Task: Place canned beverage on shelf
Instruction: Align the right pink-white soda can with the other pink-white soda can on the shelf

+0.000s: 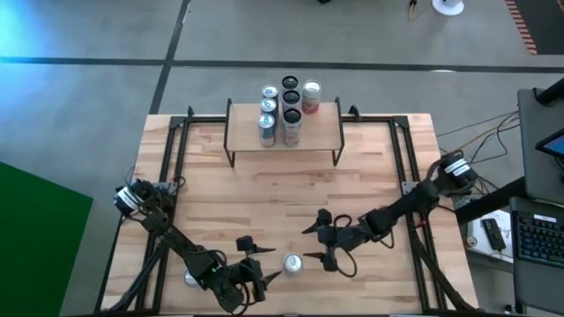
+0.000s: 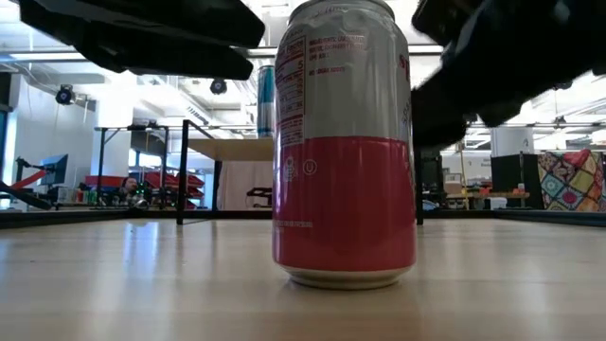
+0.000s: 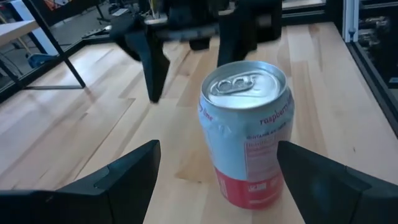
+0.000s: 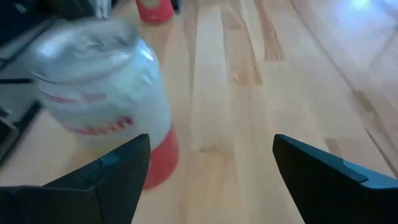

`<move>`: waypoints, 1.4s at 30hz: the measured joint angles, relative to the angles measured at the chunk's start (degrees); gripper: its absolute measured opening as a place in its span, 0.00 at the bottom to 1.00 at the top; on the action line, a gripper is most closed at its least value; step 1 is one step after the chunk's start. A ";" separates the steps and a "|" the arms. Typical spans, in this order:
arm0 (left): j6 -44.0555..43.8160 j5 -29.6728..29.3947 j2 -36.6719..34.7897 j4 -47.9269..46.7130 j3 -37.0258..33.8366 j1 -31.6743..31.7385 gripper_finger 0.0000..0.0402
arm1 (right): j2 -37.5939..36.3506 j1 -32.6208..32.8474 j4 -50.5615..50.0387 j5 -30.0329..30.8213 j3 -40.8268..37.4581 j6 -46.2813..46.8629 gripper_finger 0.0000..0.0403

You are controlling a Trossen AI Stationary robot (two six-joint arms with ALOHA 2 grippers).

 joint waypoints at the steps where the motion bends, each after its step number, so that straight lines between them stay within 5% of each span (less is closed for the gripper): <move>1: 0.16 0.35 0.00 0.37 0.00 0.05 0.77 | 1.12 0.00 0.12 0.51 0.36 0.01 0.81; 42: -3.45 -2.45 0.09 -4.54 -0.31 2.32 0.77 | 4.90 4.33 1.01 1.43 3.18 6.25 0.81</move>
